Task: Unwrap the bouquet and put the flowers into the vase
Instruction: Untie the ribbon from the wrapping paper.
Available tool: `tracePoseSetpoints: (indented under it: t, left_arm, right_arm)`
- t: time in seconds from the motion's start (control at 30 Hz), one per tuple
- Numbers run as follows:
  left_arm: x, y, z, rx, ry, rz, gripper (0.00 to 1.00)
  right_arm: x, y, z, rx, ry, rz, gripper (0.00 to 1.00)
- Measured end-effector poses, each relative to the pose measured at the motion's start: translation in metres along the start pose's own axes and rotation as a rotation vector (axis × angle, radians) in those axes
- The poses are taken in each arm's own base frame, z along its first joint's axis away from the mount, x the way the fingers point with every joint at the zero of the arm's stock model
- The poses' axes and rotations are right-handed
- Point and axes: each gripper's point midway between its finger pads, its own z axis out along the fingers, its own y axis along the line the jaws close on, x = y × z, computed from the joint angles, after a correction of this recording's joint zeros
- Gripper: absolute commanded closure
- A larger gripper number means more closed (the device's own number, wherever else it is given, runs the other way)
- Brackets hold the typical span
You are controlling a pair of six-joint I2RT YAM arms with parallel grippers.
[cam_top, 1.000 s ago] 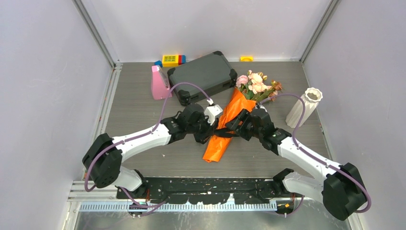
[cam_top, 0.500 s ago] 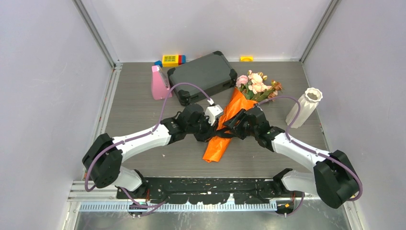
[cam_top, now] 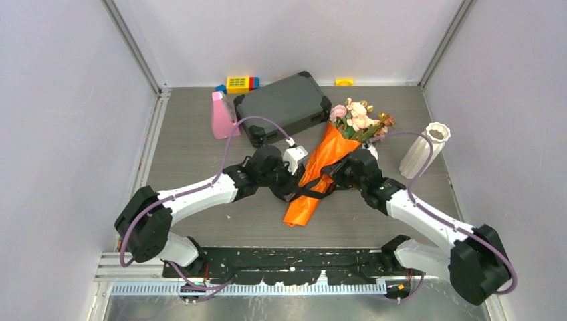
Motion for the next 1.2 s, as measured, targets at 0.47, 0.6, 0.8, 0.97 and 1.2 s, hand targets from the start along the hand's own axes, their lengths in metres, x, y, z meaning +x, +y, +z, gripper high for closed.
tracePoseSetpoints:
  t: [0.47, 0.6, 0.8, 0.97, 1.2]
  left_arm:
    - [0.010, 0.050, -0.010, -0.115, -0.010, -0.166, 1.00]
    - [0.003, 0.079, -0.025, -0.187, -0.053, -0.248, 1.00]
    - [-0.010, 0.128, -0.063, -0.303, -0.155, -0.416, 1.00]
    - [-0.006, 0.162, -0.095, -0.398, -0.230, -0.553, 1.00]
    - [0.027, 0.188, -0.116, -0.489, -0.268, -0.768, 0.96]
  right_arm:
    - [-0.074, -0.017, -0.063, 0.148, -0.358, -0.168, 1.00]
    - [-0.108, -0.019, -0.098, 0.227, -0.512, -0.236, 1.00]
    - [-0.156, -0.023, -0.166, 0.322, -0.771, -0.275, 1.00]
    - [-0.178, -0.034, -0.211, 0.392, -0.936, -0.259, 1.00]
    - [-0.191, -0.054, -0.252, 0.463, -1.087, -0.186, 0.97]
